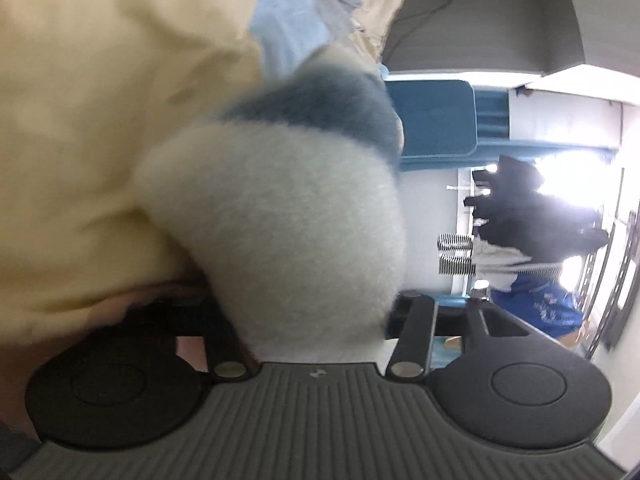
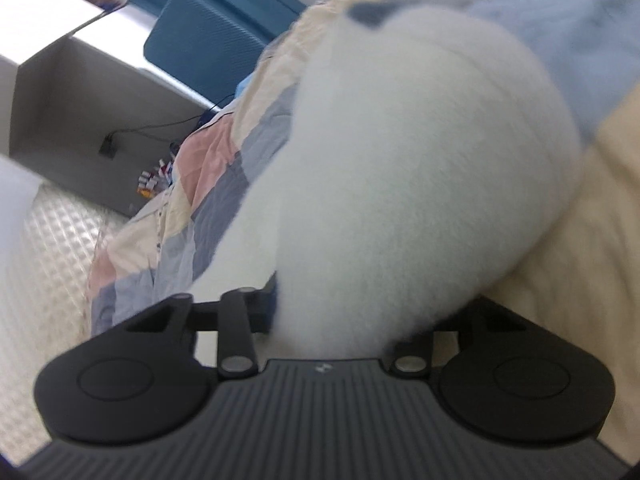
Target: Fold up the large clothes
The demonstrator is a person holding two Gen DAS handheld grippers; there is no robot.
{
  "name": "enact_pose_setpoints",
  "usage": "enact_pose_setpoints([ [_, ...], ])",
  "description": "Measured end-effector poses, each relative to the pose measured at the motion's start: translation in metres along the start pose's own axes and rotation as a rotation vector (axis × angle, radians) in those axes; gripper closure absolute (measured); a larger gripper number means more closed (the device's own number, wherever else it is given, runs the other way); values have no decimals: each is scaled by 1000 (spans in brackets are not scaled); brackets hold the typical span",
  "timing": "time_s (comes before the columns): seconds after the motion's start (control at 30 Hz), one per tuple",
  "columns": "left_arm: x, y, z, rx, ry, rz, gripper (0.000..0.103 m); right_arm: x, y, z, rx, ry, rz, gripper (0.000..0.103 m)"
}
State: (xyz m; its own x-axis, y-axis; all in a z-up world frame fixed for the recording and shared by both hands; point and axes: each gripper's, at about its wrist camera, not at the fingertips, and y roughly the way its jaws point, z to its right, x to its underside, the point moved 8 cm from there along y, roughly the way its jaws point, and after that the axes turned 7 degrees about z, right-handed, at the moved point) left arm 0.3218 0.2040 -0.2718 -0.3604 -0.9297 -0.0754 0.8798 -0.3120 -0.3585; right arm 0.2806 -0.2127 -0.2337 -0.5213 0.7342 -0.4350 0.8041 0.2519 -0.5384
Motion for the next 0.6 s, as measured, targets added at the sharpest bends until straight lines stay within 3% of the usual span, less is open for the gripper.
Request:
enact_pose_setpoints([
  [0.17,8,-15,12,-9,144,46,59,-3,-19,0,-24,-24,6,65],
  [0.6,53,-82,49,55,253,-20,60,-10,-104,-1,-106,-20,36,66],
])
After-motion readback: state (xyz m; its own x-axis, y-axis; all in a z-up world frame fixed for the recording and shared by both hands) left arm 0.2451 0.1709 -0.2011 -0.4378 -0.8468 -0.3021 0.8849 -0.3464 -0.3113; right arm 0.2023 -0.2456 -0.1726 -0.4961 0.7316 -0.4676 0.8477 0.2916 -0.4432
